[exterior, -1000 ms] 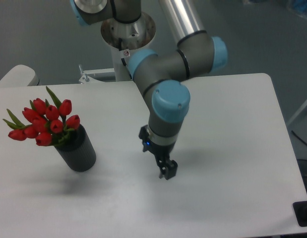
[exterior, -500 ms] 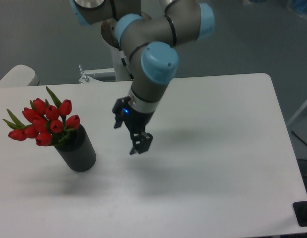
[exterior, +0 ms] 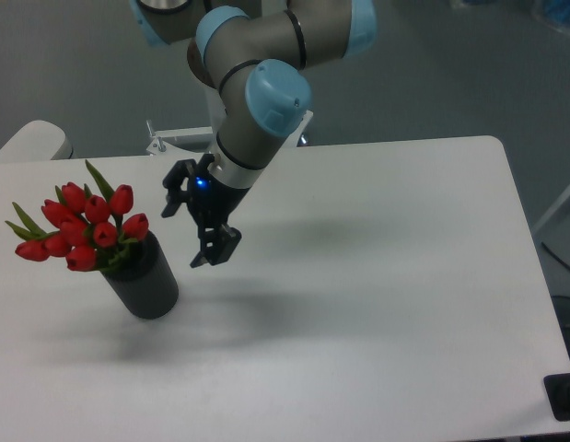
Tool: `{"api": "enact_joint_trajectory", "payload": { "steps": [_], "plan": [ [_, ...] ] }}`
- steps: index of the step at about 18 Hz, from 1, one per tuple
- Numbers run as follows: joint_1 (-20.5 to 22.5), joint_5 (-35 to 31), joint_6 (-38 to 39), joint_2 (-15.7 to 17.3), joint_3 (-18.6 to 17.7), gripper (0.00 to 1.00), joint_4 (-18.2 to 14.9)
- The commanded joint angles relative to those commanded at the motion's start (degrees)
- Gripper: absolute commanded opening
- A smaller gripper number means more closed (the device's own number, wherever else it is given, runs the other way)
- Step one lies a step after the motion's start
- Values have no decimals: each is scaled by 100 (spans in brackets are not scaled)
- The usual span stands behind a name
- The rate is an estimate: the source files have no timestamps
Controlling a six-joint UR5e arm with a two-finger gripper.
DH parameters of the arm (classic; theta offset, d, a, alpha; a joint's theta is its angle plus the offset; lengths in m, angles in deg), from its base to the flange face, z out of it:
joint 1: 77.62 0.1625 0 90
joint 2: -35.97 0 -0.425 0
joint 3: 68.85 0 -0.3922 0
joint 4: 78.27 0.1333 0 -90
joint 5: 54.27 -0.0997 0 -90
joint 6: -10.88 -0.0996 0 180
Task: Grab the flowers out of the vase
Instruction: 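Move the open gripper toward the red tulip stems above the black vase, then close the gripper around the tulip stems at the vase rim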
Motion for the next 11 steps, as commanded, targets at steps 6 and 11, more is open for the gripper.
{"api": "enact_joint_trajectory", "payload": {
  "steps": [6, 11],
  "plan": [
    [-167, 623, 53, -202, -9, 100, 62],
    [-185, 871, 27, -202, -228, 100, 88]
  ]
}}
